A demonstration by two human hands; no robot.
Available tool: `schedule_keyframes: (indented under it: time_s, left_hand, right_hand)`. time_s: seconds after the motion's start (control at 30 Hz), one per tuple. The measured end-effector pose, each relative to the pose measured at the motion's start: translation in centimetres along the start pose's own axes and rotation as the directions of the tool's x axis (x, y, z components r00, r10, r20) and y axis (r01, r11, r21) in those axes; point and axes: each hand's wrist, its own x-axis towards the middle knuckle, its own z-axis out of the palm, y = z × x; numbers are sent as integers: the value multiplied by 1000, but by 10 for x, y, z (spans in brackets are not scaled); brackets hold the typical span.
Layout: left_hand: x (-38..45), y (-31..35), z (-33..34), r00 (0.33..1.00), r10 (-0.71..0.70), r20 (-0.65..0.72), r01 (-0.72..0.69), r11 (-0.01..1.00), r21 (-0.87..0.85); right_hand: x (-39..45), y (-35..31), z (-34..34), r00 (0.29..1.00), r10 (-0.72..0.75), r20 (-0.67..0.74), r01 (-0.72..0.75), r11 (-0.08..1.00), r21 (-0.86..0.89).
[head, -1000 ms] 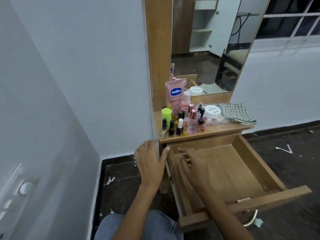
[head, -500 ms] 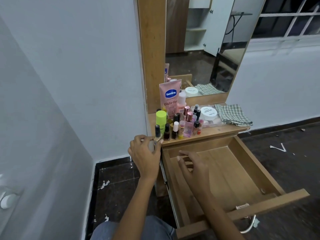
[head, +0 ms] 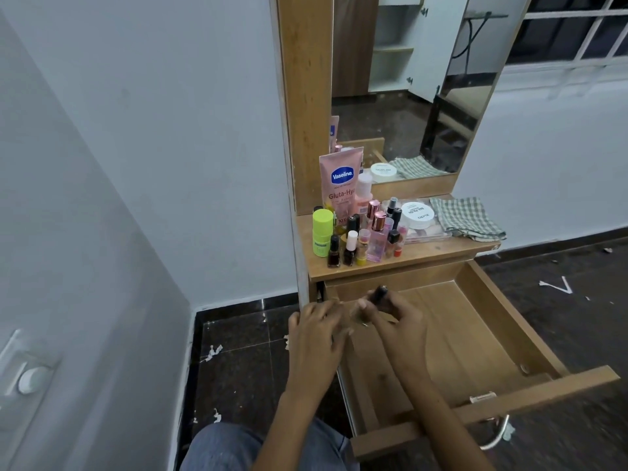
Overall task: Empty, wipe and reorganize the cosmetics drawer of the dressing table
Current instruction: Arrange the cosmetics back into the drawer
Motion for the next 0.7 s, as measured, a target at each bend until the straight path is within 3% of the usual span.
schedule_keyframes:
  time_s: [0.07,0.2,0.33,0.53,0.7]
  left_hand:
    - [-3,-3,0,992,14,125,-23,997,76]
    - [-7,-9,-1,961,-6,276,-39,987,159]
    - [-11,-13,-1,947,-22,320,-32,986,162]
    - [-11,-11,-3,943,-20,331,-36,986,162]
    - [-13,-10,-4,941,-23,337,-38,984,175]
  right_hand:
    - [7,10,-3,991,125,-45,-130,983,-131]
    - [27,34,4,939,332,93,-266,869,-417]
    - [33,36,25,931,315,183,-174,826,-535]
    - [31,42,35,908,297,295,-93,831,-549]
    - [31,46,36,901,331,280,-121,813,-570]
